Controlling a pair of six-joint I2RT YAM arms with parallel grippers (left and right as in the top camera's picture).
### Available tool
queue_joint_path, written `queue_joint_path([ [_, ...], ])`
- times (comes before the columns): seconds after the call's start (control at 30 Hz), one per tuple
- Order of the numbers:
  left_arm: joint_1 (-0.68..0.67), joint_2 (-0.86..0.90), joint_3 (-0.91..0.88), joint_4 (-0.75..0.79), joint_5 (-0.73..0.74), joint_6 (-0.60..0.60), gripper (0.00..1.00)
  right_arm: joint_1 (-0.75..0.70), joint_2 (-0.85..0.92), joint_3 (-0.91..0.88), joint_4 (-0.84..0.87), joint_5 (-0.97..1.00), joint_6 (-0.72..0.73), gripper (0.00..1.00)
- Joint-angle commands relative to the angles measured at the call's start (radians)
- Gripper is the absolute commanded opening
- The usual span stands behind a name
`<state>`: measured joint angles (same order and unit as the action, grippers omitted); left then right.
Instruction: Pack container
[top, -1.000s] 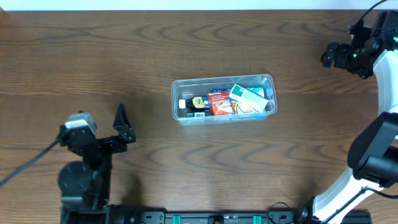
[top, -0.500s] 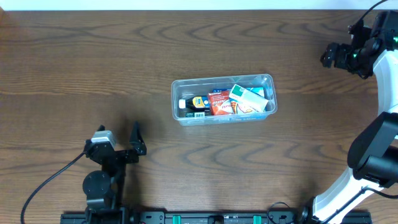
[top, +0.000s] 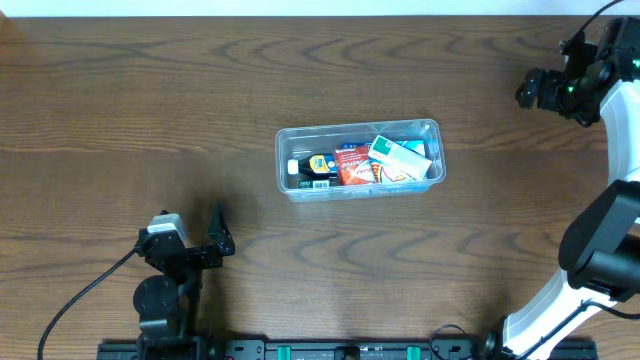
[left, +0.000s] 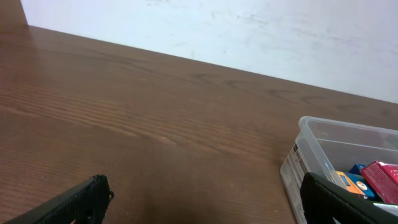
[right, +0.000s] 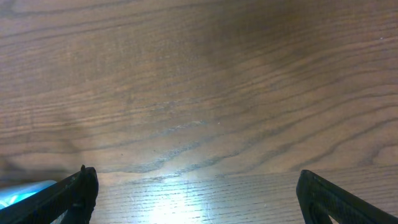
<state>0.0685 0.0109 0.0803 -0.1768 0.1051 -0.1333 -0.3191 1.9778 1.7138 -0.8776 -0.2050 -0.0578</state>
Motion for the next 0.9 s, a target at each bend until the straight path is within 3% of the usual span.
queue_joint_path([
  [0.0, 0.005, -0.007, -0.013, -0.039, 0.011, 0.002, 0.98, -0.002, -0.029, 0.017, -0.001, -0.001, 0.013, 0.99],
  [0.87, 0.005, -0.007, -0.013, -0.039, 0.011, 0.002, 0.98, 0.005, -0.072, 0.016, -0.002, 0.0, 0.012, 0.99],
])
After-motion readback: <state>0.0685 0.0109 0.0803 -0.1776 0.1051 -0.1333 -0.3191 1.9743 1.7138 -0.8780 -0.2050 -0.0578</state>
